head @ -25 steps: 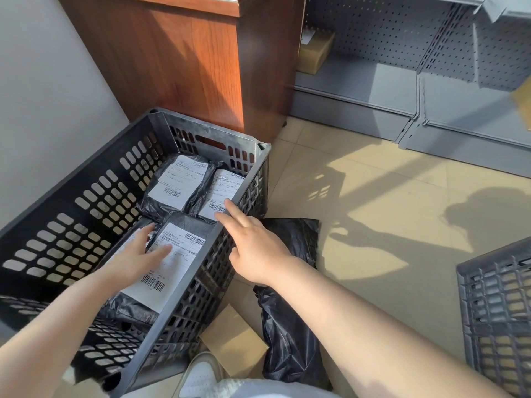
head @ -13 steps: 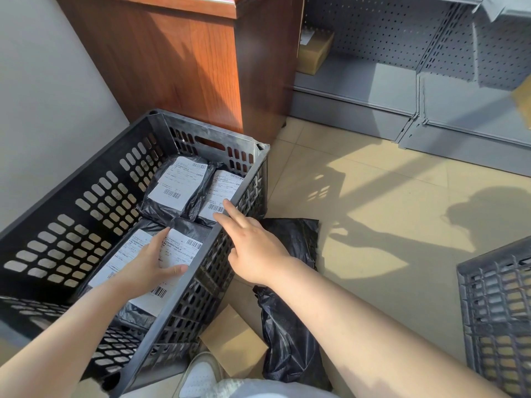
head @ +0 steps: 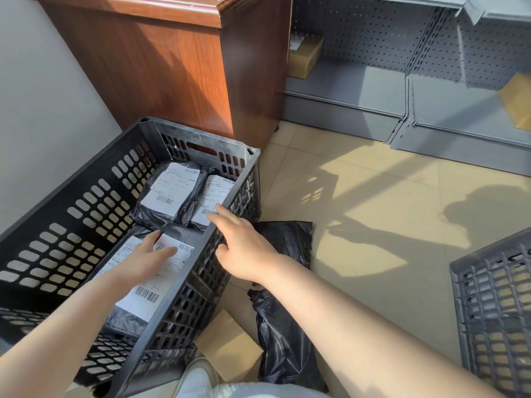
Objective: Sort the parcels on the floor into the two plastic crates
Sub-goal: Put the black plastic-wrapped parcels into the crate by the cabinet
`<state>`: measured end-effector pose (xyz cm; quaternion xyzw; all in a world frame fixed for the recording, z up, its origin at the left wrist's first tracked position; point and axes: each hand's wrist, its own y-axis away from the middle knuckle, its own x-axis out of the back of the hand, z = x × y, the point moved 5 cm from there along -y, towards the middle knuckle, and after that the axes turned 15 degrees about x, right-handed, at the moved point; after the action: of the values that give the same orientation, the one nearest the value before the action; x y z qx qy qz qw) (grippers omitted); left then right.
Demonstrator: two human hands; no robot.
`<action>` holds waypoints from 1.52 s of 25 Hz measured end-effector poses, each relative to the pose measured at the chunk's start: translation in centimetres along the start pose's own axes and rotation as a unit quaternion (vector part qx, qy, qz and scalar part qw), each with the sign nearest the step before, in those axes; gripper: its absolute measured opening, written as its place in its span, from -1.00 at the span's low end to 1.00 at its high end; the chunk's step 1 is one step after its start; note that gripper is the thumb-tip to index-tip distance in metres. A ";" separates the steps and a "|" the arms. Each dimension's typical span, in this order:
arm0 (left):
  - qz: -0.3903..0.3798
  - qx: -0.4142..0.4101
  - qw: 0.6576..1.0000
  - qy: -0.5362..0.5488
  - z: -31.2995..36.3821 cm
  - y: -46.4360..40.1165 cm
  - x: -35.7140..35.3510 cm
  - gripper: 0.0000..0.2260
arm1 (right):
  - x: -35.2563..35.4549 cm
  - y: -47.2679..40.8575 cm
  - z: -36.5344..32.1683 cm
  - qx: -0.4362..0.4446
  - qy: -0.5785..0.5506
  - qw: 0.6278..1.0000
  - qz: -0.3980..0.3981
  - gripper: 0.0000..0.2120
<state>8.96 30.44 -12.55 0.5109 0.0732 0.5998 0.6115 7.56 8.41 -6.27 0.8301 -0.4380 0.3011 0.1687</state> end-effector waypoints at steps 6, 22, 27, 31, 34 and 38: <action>0.026 -0.127 0.990 0.047 6.6 5.6 -0.8 -0.48 | 2.2 0.5 1.2 -0.039 -0.023 0.998 0.043 -0.37; 0.019 -0.336 0.933 -0.130 13.0 6.6 -16.2 -0.60 | 0.6 7.9 16.8 -0.330 -0.063 0.941 -0.041 -0.33; -0.070 -0.172 0.964 -0.192 7.7 1.5 -20.9 -0.59 | -2.6 11.7 20.6 -0.397 -0.027 0.903 -0.162 -0.29; -0.114 -0.049 0.966 -0.227 3.5 -0.8 -23.4 -0.54 | -1.6 13.3 22.2 -0.409 -0.057 0.893 -0.177 -0.36; -0.115 -0.015 0.958 -0.263 1.6 -2.2 -24.6 -0.43 | -1.2 14.2 23.4 -0.416 -0.085 0.889 -0.171 -0.40; -0.093 -0.019 0.944 -0.317 0.4 -2.8 -25.6 -0.33 | -2.1 14.6 24.9 -0.430 -0.133 0.874 -0.183 -0.53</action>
<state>4.16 10.22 -27.76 0.6535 -0.0888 0.3492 0.6657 3.32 -11.94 -26.33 0.7731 -0.3826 -0.0667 0.5015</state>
